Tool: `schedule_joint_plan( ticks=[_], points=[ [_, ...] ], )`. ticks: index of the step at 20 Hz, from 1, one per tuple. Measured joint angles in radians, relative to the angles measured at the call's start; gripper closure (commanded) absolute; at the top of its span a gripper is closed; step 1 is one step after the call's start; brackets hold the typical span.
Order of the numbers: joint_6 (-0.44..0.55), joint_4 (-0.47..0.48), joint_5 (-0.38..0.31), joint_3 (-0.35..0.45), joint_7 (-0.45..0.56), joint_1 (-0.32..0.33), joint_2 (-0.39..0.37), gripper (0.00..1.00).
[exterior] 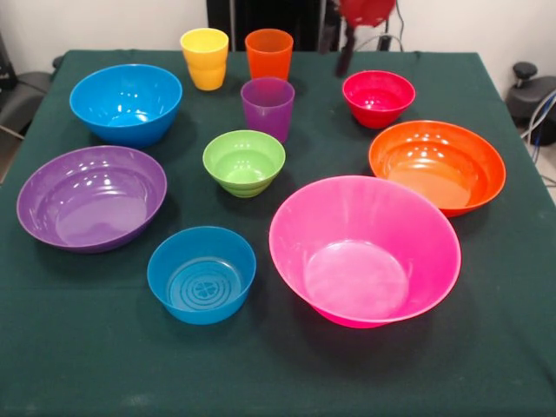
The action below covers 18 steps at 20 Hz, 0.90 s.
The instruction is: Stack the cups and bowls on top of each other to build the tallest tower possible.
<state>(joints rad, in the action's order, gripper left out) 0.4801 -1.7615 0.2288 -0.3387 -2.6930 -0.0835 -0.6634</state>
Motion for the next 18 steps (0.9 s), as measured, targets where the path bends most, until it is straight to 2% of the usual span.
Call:
schedule_joint_plan(
  ticks=[1,2,6,8,11,15,18],
  points=[
    [0.0,0.0,-0.013,0.007,0.003,0.017,-0.001,0.0],
    [0.0,0.003,-0.068,0.038,0.022,0.079,-0.002,0.0],
    [0.0,0.009,-0.162,0.097,0.076,0.182,-0.001,0.0],
    [0.0,0.019,-0.243,0.15,0.148,0.263,0.0,0.0],
    [0.0,0.031,-0.32,0.203,0.241,0.33,0.001,0.0],
    [0.0,0.039,-0.379,0.256,0.336,0.369,0.001,0.0],
    [0.0,0.041,-0.401,0.295,0.387,0.374,0.001,0.0]
  ],
)
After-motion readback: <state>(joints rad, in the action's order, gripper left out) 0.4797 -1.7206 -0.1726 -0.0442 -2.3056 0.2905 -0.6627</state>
